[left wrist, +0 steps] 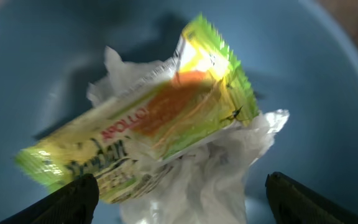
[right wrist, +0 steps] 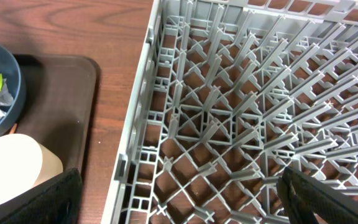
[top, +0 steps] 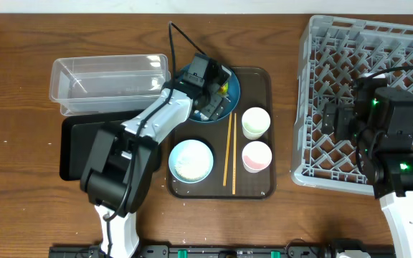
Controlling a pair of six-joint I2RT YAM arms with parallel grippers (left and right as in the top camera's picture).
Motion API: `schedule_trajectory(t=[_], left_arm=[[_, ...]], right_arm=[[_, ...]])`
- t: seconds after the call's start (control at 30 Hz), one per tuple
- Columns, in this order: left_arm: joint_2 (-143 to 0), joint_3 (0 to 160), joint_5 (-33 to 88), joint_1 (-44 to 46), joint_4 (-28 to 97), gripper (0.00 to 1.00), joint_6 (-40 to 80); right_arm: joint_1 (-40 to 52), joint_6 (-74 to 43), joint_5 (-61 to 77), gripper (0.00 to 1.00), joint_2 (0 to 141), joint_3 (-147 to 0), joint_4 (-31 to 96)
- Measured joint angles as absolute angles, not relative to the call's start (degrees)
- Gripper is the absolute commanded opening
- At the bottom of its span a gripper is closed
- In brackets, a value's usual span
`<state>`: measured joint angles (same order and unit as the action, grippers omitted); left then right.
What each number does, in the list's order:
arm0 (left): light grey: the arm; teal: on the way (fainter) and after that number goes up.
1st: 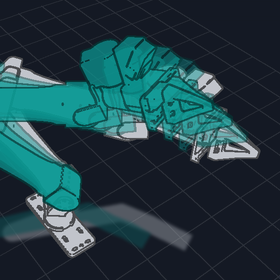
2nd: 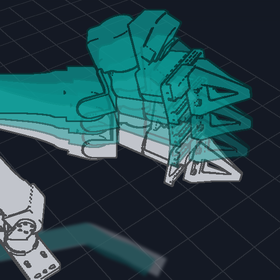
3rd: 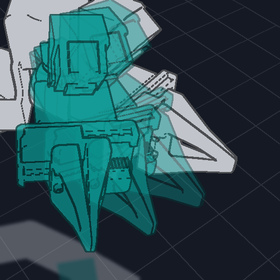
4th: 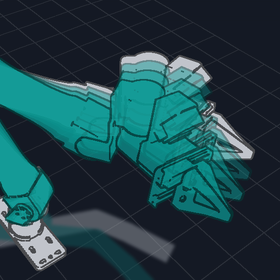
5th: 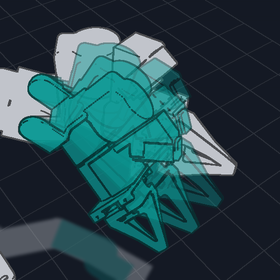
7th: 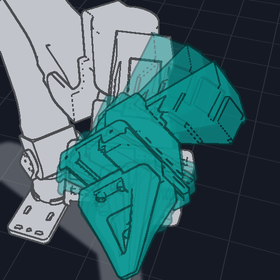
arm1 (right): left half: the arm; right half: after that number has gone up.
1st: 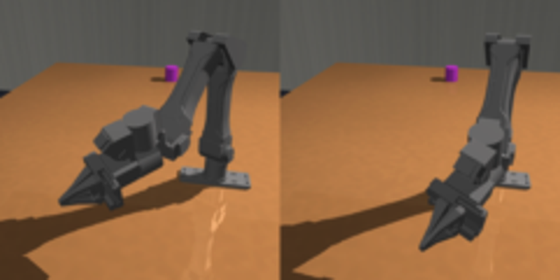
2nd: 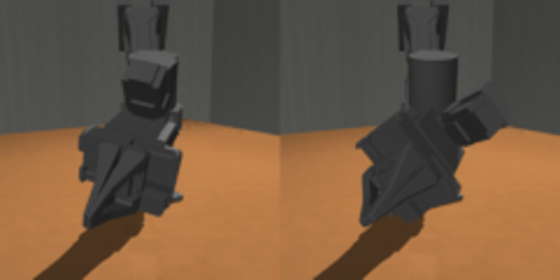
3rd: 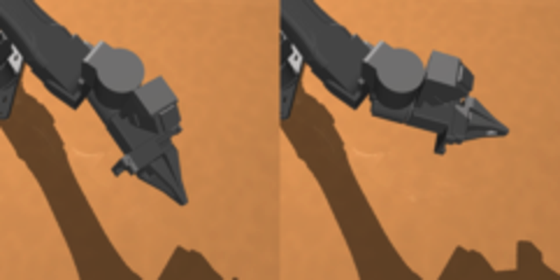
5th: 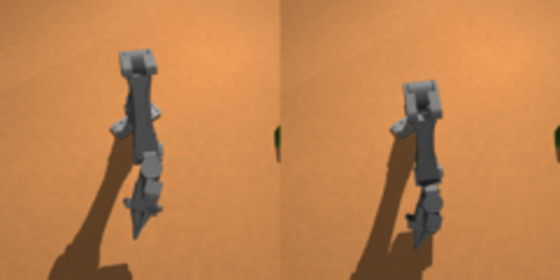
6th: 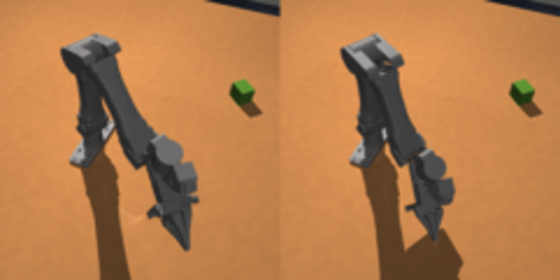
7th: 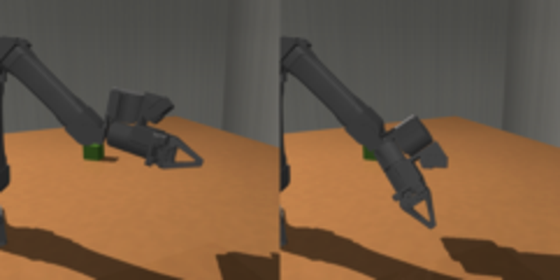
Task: Sort waste into correct bins and load items into the dishwasher rack
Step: 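Reach the left gripper to the blue plate and grasp wrapper and tissue, then carry the wrapper and tissue left and drop them into the clear bin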
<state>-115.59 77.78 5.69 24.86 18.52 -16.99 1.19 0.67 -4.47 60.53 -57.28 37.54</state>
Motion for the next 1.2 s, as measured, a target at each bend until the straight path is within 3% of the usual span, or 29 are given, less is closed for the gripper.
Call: schedule_trajectory(t=[0.1,0.33,0.4,0.6,0.8,0.97,1.2], left_arm=[[-117.12,77.78,5.69,24.86,18.35,0.77,-17.02],[-118.74,77.78,5.85,24.88,16.84,0.21,-17.67],[-118.74,77.78,5.82,24.93,16.23,0.1,-17.82],[-117.1,77.76,5.56,24.91,16.82,0.06,-18.02],[-106.02,77.78,2.15,23.83,18.48,0.06,-15.7],[-98.04,78.17,0.8,17.63,20.64,0.06,-12.38],[-98.43,78.46,0.49,5.52,23.18,0.06,-7.2]], right_arm=[[1.19,0.67,-4.45,0.99,60.53,-57.28,37.52],[1.19,0.67,-4.47,0.99,60.53,-57.28,37.98],[1.19,0.67,-4.47,0.99,60.53,-57.28,38.15],[1.19,0.67,-4.47,0.99,60.53,-57.28,38.35],[1.19,0.67,-4.47,0.99,60.53,-57.28,38.35],[1.19,0.67,-4.47,0.99,60.53,-57.28,38.35],[1.19,0.67,-4.47,0.99,60.53,-57.28,38.35]])
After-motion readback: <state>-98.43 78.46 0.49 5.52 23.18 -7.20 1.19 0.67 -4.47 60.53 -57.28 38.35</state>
